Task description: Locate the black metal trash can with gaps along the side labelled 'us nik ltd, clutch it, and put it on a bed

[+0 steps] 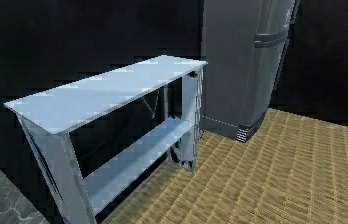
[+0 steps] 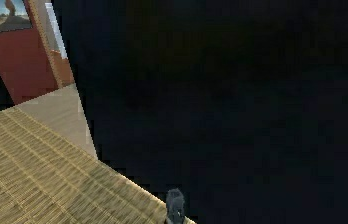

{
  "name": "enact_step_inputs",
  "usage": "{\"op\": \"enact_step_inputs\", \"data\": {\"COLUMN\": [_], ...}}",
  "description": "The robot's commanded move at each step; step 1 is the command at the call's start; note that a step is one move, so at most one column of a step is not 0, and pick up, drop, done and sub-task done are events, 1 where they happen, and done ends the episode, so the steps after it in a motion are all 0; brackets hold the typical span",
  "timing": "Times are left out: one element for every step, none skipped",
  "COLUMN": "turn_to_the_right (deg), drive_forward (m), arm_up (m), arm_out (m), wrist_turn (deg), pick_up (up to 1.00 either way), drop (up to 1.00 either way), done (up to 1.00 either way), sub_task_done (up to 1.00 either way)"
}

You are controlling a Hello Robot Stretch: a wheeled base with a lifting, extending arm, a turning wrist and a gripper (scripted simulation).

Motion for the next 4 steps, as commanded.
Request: {"op": "enact_step_inputs", "data": {"turn_to_the_right": [0.0,0.0,0.0,0.0], "drive_forward": [0.00,0.00,0.00,0.00], "arm_up": [0.50,0.50,0.00,0.00], "arm_out": [0.00,0.00,0.00,0.00], "wrist_turn": [0.0,0.0,-45.0,-45.0], "pick_up": [0.00,0.00,0.00,0.00], "drop": [0.00,0.00,0.00,0.00], "done": [0.00,0.00,0.00,0.00], "sub_task_done": [0.00,0.00,0.00,0.00]}}
